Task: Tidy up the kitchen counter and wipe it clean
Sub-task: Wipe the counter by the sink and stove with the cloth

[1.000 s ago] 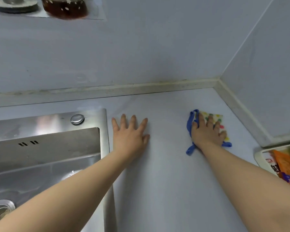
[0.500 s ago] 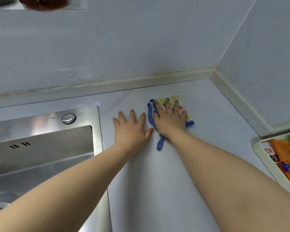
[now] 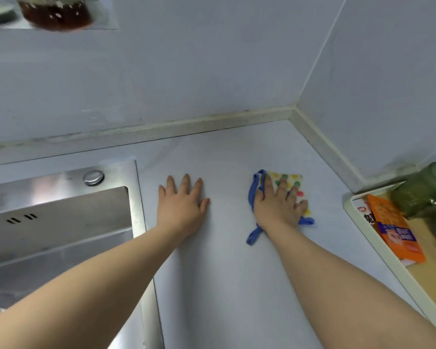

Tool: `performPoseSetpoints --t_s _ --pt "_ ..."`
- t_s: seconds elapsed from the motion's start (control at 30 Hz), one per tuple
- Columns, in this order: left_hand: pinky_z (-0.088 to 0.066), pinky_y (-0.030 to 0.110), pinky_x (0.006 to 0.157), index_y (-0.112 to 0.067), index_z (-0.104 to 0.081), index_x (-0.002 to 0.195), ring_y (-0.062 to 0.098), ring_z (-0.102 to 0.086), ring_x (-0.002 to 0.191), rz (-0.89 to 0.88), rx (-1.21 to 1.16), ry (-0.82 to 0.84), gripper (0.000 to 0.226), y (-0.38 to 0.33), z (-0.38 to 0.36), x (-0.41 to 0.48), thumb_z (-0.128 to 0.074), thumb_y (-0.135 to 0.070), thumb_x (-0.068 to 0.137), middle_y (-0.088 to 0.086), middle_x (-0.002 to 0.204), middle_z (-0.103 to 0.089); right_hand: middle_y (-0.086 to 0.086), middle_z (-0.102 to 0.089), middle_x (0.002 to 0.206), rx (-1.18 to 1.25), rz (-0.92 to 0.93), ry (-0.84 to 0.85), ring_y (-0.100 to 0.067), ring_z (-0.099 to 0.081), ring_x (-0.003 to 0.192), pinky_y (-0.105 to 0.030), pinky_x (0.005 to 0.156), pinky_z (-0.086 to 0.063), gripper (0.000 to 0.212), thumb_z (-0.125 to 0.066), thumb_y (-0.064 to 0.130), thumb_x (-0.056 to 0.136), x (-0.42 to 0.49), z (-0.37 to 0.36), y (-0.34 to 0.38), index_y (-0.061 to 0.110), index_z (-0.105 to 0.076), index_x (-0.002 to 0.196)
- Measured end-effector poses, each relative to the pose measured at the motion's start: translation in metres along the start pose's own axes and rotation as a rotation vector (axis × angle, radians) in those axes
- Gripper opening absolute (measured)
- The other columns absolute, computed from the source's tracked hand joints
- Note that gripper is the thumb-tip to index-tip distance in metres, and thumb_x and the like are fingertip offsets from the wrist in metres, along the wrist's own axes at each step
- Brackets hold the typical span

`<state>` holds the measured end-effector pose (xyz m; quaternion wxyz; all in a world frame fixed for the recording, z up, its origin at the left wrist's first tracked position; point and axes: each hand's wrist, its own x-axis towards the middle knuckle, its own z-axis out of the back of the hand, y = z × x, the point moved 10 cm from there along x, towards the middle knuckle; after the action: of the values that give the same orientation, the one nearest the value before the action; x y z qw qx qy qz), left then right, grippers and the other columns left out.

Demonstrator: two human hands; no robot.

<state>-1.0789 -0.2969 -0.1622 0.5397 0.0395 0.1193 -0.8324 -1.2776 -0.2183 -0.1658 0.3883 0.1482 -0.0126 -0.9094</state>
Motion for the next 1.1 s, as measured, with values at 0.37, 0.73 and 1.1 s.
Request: performPoseSetpoints --t_s 0.37,0.73,1.1 --pt "-0.025 0.03 0.109 -0.024 -0.033 0.144 0.021 -0.027 0.14 -0.245 0.056 0.003 0.1 0.005 0.004 -0.084 0.018 -0.048 0.061 0.0 0.153 -0.029 0.008 0.004 0.16 -0.103 0.369 0.02 -0.023 0.007 0.148 -0.046 0.117 0.005 0.054 -0.008 0.05 0.095 -0.117 -0.032 0.048 0.043 -0.003 0.148" --pt "-0.029 0.027 0.107 -0.016 -0.03 0.145 0.017 -0.029 0.139 -0.012 -0.112 -0.031 0.046 0.108 0.006 -0.161 -0.029 -0.012 0.099 -0.002 0.151 -0.033 0.005 0.017 0.159 -0.027 0.382 0.178 -0.027 0.02 0.145 -0.052 0.114 0.014 0.052 -0.015 0.045 0.1 -0.166 -0.062 0.144 0.042 0.002 0.148" --pt "-0.039 0.029 0.099 -0.02 -0.033 0.143 0.02 -0.045 0.129 -0.06 -0.245 0.076 0.043 0.088 -0.017 -0.183 -0.026 -0.018 0.101 -0.002 0.146 -0.041 0.007 0.014 0.159 -0.102 0.348 0.106 -0.024 0.016 0.146 -0.046 0.116 0.011 0.052 -0.013 0.047 0.1 -0.241 -0.072 0.08 0.042 0.007 0.147"
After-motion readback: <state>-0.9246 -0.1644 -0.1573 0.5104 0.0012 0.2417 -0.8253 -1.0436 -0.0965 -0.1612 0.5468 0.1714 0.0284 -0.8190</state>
